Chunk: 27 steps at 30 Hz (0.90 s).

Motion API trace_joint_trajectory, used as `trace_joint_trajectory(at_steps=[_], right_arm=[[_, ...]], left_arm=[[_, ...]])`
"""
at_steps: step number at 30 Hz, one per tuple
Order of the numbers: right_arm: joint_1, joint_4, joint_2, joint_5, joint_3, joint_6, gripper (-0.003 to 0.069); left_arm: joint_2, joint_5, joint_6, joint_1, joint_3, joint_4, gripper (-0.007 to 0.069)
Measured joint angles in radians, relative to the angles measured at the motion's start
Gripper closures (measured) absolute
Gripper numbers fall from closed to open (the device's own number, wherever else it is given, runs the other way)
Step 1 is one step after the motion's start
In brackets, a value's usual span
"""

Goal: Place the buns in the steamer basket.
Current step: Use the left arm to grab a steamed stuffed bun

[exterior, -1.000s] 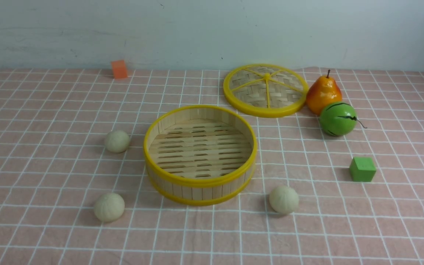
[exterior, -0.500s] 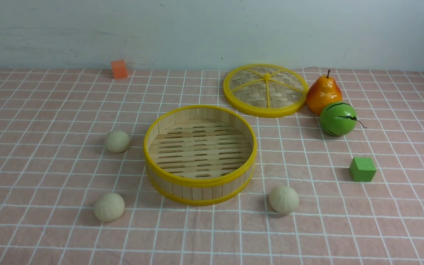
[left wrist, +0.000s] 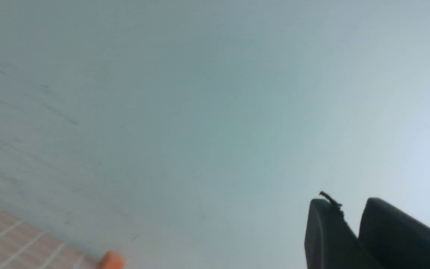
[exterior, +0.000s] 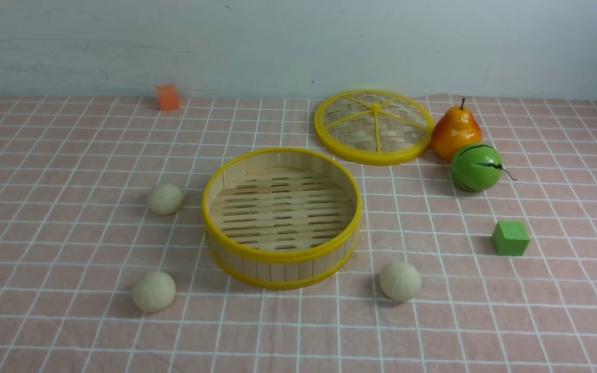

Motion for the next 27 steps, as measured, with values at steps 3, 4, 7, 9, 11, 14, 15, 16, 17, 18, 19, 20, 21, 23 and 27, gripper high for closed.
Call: trace_joint_trajectory(at_steps=[3,4,7,9,11,14,15,16,17,18,19,20,21,23,27], right_arm=[[0.000,0.000,0.034,-0.012,-0.042,0.001,0.0509],[0.000,0.000,0.038,-0.009,-0.053,0.001,0.0517],[0.000,0.001,0.137,0.028,-0.172,-0.035,0.0662],[0.000,0.001,0.209,0.056,-0.237,-0.070,0.0673],[0.000,0.001,0.297,0.095,-0.304,-0.106,0.0668],[0.000,0.001,0.432,0.170,-0.378,-0.142,0.0664],[0.000,-0.004,0.483,0.202,-0.397,-0.153,0.0664],[0.000,-0.010,0.544,0.241,-0.414,-0.164,0.0662],[0.000,-0.011,0.544,0.250,-0.417,-0.165,0.0662],[0.000,-0.012,0.615,0.312,-0.437,-0.170,0.0662],[0.000,-0.013,0.666,0.376,-0.452,-0.174,0.0662],[0.000,-0.014,0.718,0.446,-0.468,-0.175,0.0662],[0.000,-0.008,0.761,0.520,-0.481,-0.176,0.0662],[0.000,0.009,0.835,0.619,-0.504,-0.178,0.0661],[0.000,0.103,1.065,0.824,-0.594,-0.233,0.0661]], left_arm=[[0.001,0.008,-0.099,0.000,-0.066,0.029,0.0491],[0.002,0.023,-0.102,0.000,-0.074,0.039,0.0491],[0.085,0.172,-0.099,0.000,-0.257,0.134,0.0491],[0.197,0.284,-0.076,0.000,-0.386,0.181,0.0491],[0.304,0.356,-0.061,0.000,-0.468,0.197,0.0491],[0.472,0.433,-0.056,0.000,-0.544,0.203,0.0489],[0.518,0.458,-0.056,0.000,-0.557,0.203,0.0487],[0.581,0.486,-0.068,0.000,-0.572,0.194,0.0487],[0.601,0.499,-0.071,0.000,-0.576,0.192,0.0488],[0.659,0.546,-0.086,0.000,-0.587,0.177,0.0488],[0.695,0.598,-0.088,0.000,-0.597,0.166,0.0489],[0.746,0.661,-0.082,-0.002,-0.613,0.159,0.0498],[0.780,0.717,-0.069,-0.006,-0.632,0.153,0.0515],[0.837,0.816,-0.027,-0.023,-0.665,0.148,0.0552],[1.038,1.093,0.187,-0.127,-0.803,0.092,0.0638]])
